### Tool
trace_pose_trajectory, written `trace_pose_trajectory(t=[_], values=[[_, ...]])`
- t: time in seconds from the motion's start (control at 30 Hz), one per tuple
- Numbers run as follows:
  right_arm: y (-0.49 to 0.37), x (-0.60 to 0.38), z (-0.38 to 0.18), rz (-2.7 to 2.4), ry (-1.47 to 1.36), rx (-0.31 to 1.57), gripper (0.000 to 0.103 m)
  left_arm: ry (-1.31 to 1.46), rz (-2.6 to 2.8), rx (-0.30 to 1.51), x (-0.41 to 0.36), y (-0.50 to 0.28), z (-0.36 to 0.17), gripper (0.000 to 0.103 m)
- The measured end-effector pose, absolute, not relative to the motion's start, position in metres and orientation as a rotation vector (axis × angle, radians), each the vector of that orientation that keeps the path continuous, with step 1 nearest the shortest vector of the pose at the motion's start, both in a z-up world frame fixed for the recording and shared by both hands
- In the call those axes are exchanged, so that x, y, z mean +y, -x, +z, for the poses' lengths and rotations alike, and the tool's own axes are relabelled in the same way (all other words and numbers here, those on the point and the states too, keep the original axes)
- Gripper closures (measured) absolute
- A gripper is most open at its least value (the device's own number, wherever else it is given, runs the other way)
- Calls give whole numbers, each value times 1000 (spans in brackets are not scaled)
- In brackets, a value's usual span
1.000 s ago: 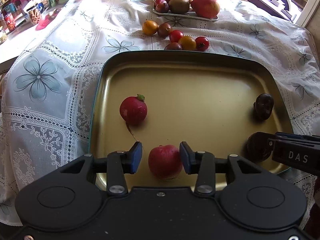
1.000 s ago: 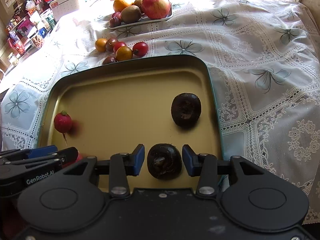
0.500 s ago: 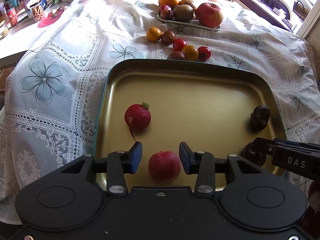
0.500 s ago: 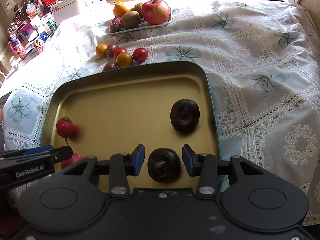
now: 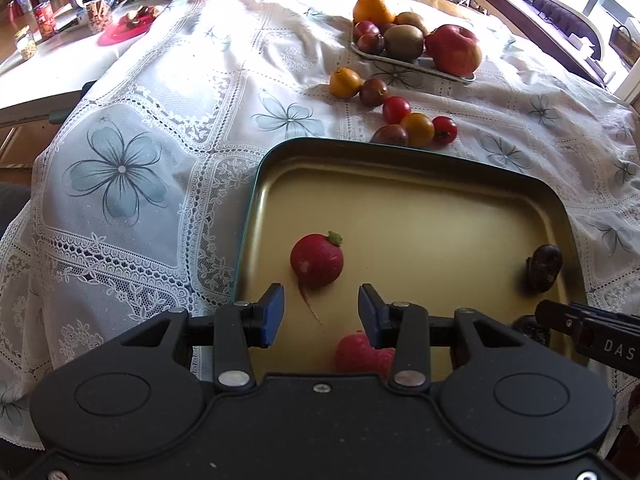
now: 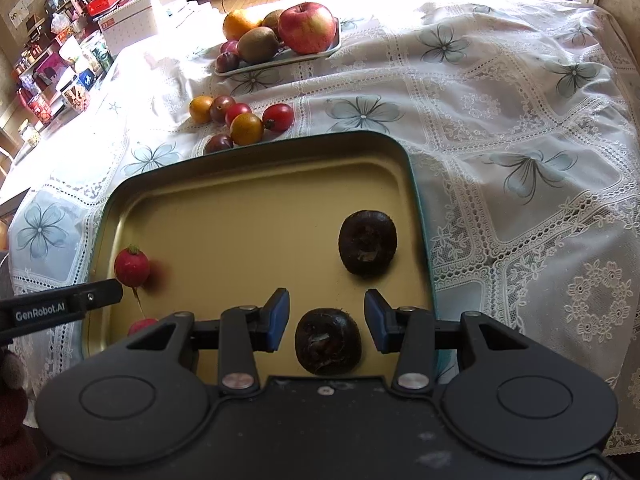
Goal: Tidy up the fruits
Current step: 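Move the left tool toward an orange tomato while the right tool approaches a red tomato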
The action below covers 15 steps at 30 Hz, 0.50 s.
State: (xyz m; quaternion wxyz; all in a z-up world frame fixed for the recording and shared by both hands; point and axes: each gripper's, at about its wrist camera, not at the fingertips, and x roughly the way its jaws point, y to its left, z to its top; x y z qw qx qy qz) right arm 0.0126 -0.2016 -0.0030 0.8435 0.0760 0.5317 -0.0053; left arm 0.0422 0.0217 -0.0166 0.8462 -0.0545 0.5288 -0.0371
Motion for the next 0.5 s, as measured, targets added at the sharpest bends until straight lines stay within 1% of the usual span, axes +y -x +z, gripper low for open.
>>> trace_pose_trajectory(t=[0.27,0.5], values=[[-32,-201,-1,9,-188,1159,58,85,-71,1123,21,-53,-18,54],[-81,-194,26,16,-166,1104,58,28,-68,1078,22,-89,0,54]])
